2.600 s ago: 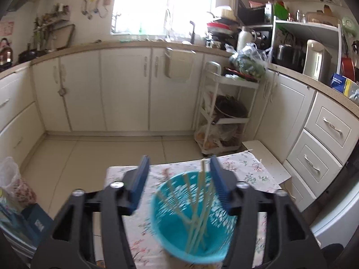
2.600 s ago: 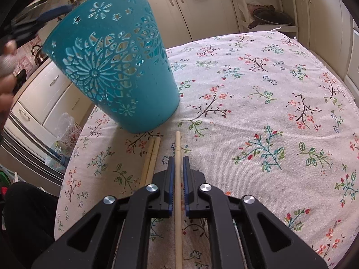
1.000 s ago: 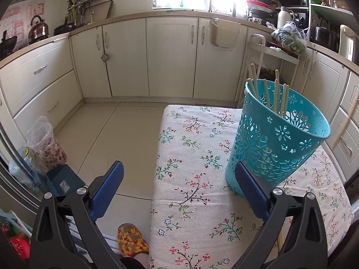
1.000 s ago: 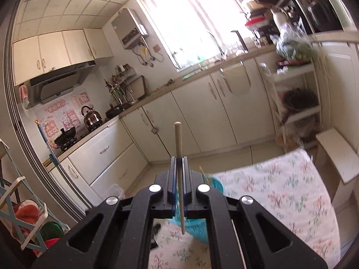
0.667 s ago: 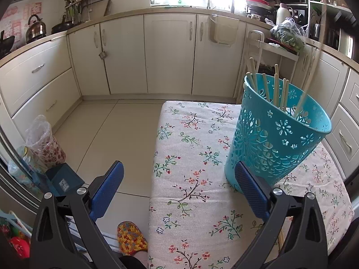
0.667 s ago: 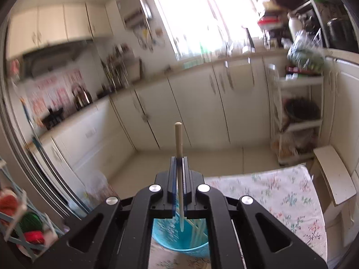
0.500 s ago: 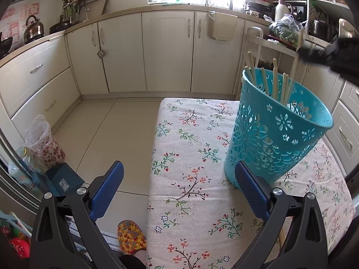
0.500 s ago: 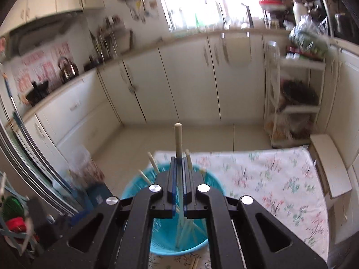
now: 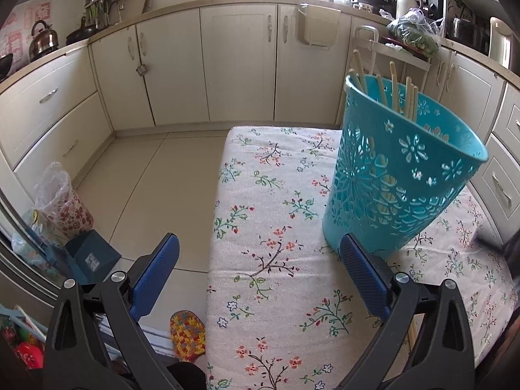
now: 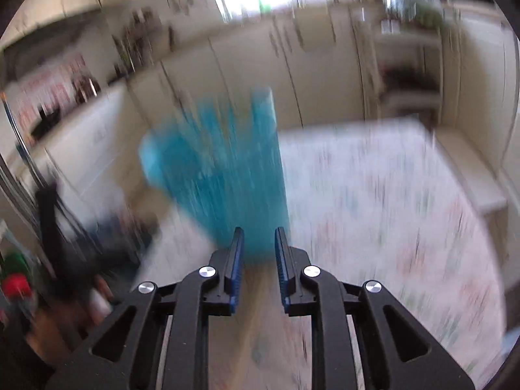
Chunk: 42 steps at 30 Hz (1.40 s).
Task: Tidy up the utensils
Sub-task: 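Grasp another stick with the left gripper while the right gripper grasps another stick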
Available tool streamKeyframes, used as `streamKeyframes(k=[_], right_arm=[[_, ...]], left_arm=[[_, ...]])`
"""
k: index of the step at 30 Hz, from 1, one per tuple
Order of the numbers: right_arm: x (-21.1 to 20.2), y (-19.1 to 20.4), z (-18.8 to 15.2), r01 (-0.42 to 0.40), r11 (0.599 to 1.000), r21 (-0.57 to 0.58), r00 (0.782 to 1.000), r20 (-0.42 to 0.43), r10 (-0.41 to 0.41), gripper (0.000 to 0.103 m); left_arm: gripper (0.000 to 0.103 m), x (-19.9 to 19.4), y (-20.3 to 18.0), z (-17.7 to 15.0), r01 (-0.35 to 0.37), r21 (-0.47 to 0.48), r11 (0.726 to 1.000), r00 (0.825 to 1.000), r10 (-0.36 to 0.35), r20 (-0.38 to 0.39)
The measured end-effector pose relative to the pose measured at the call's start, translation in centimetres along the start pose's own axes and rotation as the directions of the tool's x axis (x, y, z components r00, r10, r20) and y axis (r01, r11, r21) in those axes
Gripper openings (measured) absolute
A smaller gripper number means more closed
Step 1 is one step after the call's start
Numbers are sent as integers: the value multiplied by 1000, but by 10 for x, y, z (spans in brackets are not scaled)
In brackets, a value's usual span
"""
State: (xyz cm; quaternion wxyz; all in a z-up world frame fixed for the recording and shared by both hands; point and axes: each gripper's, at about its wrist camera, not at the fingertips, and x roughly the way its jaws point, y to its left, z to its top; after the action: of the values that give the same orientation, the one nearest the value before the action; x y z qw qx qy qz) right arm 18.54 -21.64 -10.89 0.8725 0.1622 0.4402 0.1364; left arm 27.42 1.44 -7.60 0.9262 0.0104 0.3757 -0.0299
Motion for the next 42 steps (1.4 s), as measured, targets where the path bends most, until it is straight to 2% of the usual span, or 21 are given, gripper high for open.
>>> streamKeyframes(k=[4, 20, 23, 29, 37, 42], right_arm=[[29, -1, -27, 9, 1000, 11, 997, -74, -8, 18], [43, 12, -28, 64, 994, -83, 995, -69, -70, 17], [42, 10, -27, 101, 989, -111, 991, -81, -110, 8], [29, -30, -25, 133, 991, 25, 988, -78, -131, 8], [22, -46, -26, 93, 989, 116, 993, -77, -84, 8], [21, -54, -26, 74, 984, 162, 995, -75, -62, 8]], left_arm=[[95, 2, -6, -7, -9, 23, 1000, 1000, 9, -15], [95, 11, -10, -15, 1, 44, 999, 999, 2, -53], [95, 12, -18, -20, 14, 62, 998, 998, -10, -67], [95, 13, -51, -36, 67, 135, 989, 992, -51, -112], [95, 7, -107, -51, 126, 204, 971, 984, -97, -149], [95, 10, -123, -55, 96, 195, 976, 985, -65, -163]])
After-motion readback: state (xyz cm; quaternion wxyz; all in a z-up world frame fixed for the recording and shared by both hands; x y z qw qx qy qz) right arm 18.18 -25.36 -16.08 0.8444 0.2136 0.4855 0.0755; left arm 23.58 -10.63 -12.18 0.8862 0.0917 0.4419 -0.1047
